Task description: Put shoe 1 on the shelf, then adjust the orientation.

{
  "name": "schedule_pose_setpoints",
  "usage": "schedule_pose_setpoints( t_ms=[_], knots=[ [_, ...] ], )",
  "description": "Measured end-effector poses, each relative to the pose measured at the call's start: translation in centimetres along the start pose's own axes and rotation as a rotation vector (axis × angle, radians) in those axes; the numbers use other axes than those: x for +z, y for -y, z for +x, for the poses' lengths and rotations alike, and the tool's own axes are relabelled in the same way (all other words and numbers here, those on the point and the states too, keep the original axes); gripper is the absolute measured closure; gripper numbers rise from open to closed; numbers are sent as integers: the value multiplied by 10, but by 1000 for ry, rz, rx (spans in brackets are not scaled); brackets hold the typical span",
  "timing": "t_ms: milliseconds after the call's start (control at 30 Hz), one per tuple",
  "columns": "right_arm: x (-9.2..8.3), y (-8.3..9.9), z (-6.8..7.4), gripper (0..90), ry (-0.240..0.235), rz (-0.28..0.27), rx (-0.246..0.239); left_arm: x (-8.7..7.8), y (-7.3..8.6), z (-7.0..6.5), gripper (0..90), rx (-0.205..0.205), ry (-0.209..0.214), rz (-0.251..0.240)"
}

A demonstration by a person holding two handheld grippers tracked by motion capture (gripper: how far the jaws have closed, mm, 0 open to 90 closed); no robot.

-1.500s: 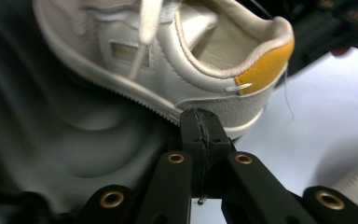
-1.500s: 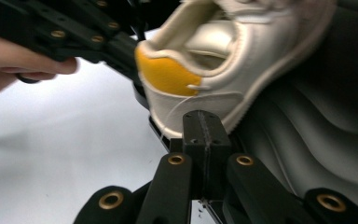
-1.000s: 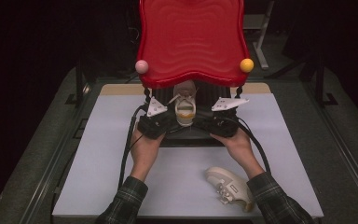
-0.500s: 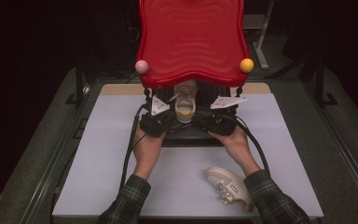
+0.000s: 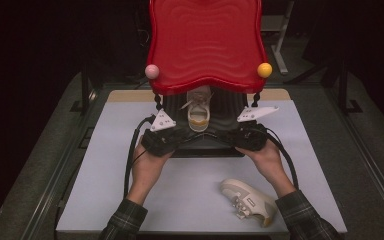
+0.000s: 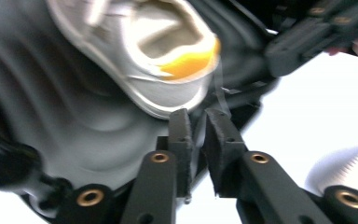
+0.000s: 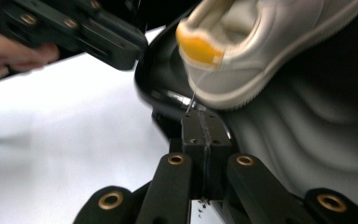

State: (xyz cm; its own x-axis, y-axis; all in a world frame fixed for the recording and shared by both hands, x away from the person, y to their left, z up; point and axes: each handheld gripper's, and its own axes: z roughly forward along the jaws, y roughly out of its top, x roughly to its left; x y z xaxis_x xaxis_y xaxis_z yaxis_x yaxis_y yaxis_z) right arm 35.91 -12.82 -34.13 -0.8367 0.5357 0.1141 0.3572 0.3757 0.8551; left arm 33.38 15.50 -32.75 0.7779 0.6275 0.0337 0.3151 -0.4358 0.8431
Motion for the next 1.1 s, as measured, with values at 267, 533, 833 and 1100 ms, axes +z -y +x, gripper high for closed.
schedule_pose_setpoints(
  t_ms=[267, 533, 833, 1100],
  knots=[
    [-22, 22, 6, 894, -17, 28, -13, -17, 22, -12, 567, 49, 116, 67],
    [-47, 54, 10, 894, -43, 55, 25, -34, 74, -13, 381, 54, 98, 145],
    [-71, 77, 19, 894, -55, 58, 46, -41, 126, -1, 183, 40, 54, 231],
    [-87, 99, 32, 895, -63, 75, 57, -47, 158, 22, 136, -3, -5, 231]
  ],
)
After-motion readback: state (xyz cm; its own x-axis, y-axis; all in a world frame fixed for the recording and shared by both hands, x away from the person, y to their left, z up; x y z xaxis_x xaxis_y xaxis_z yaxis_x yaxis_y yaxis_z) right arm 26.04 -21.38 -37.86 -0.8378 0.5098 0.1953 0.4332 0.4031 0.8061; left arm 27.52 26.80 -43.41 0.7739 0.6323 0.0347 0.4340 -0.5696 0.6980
